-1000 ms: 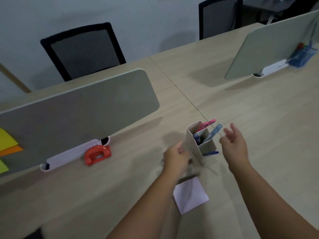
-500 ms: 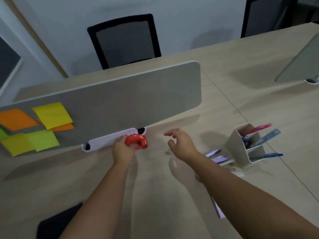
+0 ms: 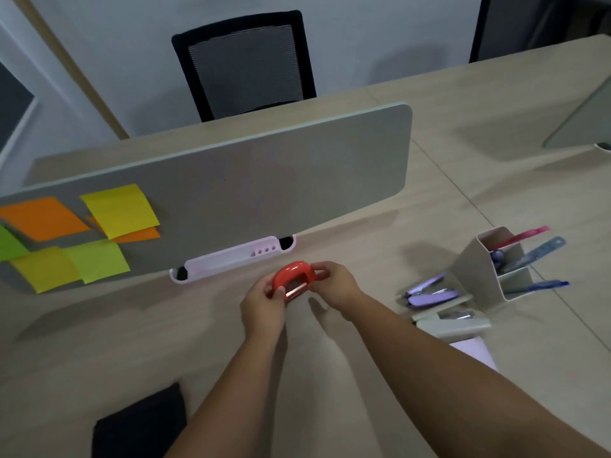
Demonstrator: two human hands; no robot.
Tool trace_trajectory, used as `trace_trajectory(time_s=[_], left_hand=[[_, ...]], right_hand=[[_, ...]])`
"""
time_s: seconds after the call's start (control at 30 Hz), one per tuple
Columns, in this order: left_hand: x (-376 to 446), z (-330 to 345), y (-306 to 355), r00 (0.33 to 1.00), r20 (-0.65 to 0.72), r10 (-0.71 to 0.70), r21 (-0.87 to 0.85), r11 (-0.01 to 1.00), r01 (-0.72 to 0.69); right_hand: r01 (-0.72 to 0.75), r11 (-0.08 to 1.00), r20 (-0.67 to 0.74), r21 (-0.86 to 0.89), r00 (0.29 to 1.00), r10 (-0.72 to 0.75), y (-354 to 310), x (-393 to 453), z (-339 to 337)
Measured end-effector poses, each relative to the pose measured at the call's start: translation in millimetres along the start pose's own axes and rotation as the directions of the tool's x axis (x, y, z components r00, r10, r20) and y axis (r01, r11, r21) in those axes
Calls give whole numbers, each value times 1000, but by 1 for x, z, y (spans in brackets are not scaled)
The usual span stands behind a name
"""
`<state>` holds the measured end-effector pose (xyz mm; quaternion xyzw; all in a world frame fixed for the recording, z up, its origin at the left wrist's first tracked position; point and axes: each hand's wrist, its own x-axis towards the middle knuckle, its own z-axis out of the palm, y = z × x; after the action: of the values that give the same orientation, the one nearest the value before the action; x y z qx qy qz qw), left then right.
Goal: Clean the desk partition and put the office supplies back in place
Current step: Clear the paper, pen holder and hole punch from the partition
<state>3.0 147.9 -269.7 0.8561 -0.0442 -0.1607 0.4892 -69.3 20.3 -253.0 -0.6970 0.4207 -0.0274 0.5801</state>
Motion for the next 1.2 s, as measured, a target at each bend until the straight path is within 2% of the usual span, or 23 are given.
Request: trace_trajectory(time_s=[0.1, 0.3, 0.47, 0.57, 0.67, 0.83, 1.07, 1.13, 1.2], left_hand=[[-26, 10, 18, 996, 38, 81, 69, 994, -83], [-105, 56, 60, 954, 224, 200, -38, 980, -196], [-176, 113, 76, 847, 452, 281, -54, 956, -288], [-215, 147, 79, 756, 586, 292, -53, 945, -324], [-238, 182, 86, 713, 654, 252, -27, 950, -311], [-242, 219, 90, 713, 662, 230, 23, 945, -326], [-243, 232, 64, 738, 656, 156, 98, 953, -288], [-243, 228, 62, 747, 644, 163, 54, 965, -257], [-238, 218, 61, 769, 608, 198, 21, 964, -265]], right_hand=[[29, 1000, -115, 7, 993, -28, 7, -21, -25], [134, 990, -362, 44, 926, -109, 37, -67, -115], [69, 998, -540, -4, 839, -60, 96, -121, -194], [3, 1000, -568, 21, 823, 10, 136, -150, -238], [-35, 998, -581, 51, 812, 58, 159, -158, -275], [-56, 998, -566, 23, 822, 59, 173, -144, -301], [-141, 989, -517, 33, 845, 138, 203, -132, -292], [-136, 991, -536, -20, 838, 104, 204, -134, -290], [-102, 977, -591, -189, 806, -31, 198, -139, -285]])
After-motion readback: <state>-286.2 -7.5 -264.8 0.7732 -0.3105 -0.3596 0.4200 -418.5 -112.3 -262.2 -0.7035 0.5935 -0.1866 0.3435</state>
